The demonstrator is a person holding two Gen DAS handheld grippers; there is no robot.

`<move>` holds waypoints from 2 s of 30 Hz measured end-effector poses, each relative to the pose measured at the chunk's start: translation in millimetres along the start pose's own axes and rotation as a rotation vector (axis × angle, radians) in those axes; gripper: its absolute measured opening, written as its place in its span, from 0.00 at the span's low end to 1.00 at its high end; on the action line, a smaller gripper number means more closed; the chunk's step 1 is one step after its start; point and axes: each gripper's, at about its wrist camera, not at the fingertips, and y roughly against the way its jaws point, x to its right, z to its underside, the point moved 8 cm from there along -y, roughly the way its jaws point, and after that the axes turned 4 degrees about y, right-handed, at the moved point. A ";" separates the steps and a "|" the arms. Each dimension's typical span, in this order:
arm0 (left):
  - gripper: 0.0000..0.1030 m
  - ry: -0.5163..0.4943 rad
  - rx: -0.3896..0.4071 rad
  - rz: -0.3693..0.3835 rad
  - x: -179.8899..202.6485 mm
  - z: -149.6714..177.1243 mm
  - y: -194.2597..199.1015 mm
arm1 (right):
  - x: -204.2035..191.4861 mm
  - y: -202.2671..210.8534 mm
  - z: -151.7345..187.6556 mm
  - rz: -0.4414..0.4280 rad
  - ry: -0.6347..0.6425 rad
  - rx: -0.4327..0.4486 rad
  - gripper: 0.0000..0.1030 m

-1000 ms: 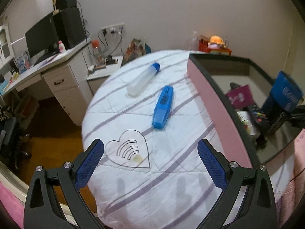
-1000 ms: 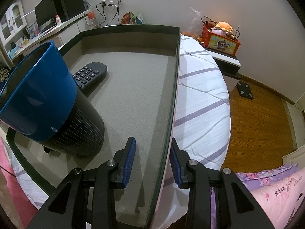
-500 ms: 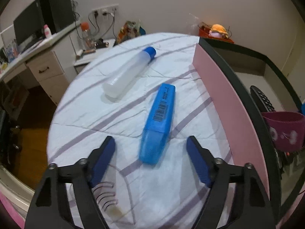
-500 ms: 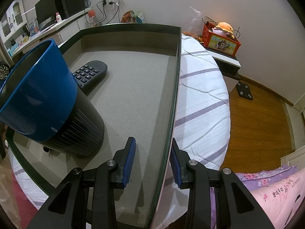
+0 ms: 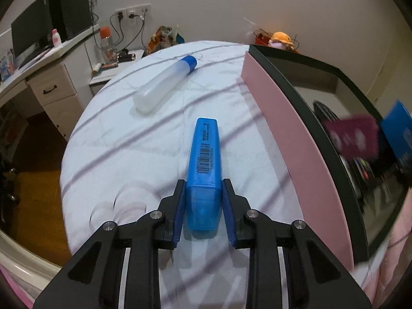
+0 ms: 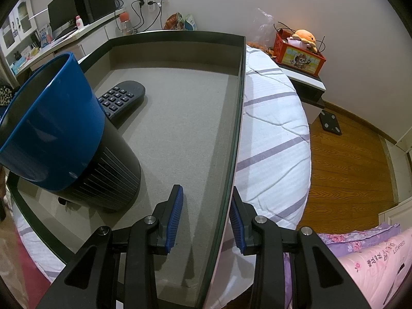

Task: Organize rigid objects
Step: 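Carry the blue highlighter with the left gripper over the tray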

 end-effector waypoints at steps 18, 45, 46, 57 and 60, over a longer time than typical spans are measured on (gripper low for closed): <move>0.40 -0.037 0.012 -0.018 9.4 24.7 14.9 | 2.4 0.1 0.8 -0.003 -0.003 -0.003 0.36; 0.26 -0.129 0.226 0.017 70.5 -7.1 107.7 | 1.4 -1.5 0.1 -0.009 -0.010 0.006 0.36; 0.26 -0.137 0.227 0.019 75.1 -8.3 108.4 | 1.3 -1.4 0.3 -0.009 -0.009 0.006 0.36; 0.26 -0.212 0.198 0.073 126.0 -16.4 92.6 | 0.7 -1.2 -0.1 -0.021 -0.010 0.011 0.36; 0.26 -0.224 0.175 0.078 136.7 -15.7 82.1 | 1.9 -1.2 0.2 -0.024 -0.010 0.014 0.36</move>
